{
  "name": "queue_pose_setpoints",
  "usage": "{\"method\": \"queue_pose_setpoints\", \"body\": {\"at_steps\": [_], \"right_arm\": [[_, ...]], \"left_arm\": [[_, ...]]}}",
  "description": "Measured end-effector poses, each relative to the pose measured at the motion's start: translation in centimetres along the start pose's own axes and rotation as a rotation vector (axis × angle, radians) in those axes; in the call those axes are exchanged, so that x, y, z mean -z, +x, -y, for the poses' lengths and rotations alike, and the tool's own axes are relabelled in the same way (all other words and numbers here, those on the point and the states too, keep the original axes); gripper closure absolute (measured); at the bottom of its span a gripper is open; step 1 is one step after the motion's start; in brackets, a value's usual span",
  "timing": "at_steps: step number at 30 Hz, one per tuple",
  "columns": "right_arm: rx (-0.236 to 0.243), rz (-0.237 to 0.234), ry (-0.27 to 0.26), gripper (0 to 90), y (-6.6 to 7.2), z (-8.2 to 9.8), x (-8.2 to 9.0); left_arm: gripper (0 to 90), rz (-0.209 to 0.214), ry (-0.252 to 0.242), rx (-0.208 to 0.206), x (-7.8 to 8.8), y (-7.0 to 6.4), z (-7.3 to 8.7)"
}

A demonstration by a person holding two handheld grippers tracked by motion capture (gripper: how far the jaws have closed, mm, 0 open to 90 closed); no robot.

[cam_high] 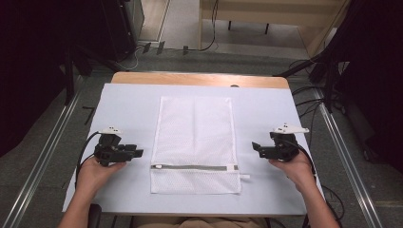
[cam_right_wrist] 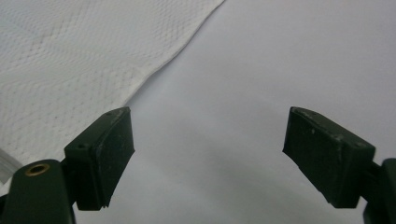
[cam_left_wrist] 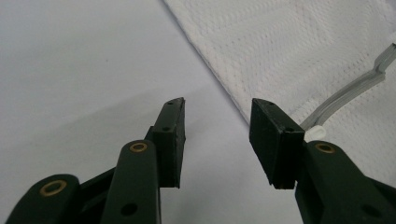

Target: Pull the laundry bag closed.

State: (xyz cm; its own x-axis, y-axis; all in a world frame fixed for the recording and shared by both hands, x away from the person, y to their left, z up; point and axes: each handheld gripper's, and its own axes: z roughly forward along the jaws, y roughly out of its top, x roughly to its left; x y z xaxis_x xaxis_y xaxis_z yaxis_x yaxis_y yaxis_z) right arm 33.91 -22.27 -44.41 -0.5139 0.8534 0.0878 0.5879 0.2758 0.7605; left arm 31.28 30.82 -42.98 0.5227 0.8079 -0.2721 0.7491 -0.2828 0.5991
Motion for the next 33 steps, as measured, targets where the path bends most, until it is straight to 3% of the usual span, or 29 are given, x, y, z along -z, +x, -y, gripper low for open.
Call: {"method": "queue_pose_setpoints", "body": {"at_steps": [4,8,13,14,15,17,22,25,33], "right_arm": [[0.011,-0.003,0.012,17.9,0.3,-0.1,0.1],[0.019,-0.020,0.038,18.4,0.8,-0.1,-0.1],[0.026,-0.034,0.037,27.5,1.1,-0.1,-0.1],[0.028,-0.058,0.036,35.1,1.1,-0.1,0.0],[0.028,-0.058,0.036,35.1,1.1,-0.1,0.0],[0.030,-0.075,0.032,39.2,1.3,-0.1,0.0],[0.031,-0.092,0.027,45.3,1.5,-0.2,0.1],[0.018,-0.114,0.055,46.9,1.5,-0.2,-0.1],[0.018,-0.105,0.048,47.1,1.2,-0.1,-0.2]], "left_arm": [[52.2,-0.007,0.024,0.004,0.1,0.0,-0.3],[48.1,-0.014,0.019,0.006,0.2,0.0,-0.3],[47.5,-0.012,0.016,0.017,0.2,0.0,-0.3],[48.3,0.001,0.015,0.043,0.2,0.1,-0.4],[50.4,0.001,0.015,0.043,0.2,0.1,-0.4],[50.3,0.028,0.016,0.088,0.2,0.2,-0.5],[48.0,0.011,0.019,0.066,0.2,0.1,-0.5],[46.6,0.002,0.021,0.049,0.3,0.1,-0.5],[44.4,0.002,0.010,0.040,0.2,0.1,-0.5]]}}
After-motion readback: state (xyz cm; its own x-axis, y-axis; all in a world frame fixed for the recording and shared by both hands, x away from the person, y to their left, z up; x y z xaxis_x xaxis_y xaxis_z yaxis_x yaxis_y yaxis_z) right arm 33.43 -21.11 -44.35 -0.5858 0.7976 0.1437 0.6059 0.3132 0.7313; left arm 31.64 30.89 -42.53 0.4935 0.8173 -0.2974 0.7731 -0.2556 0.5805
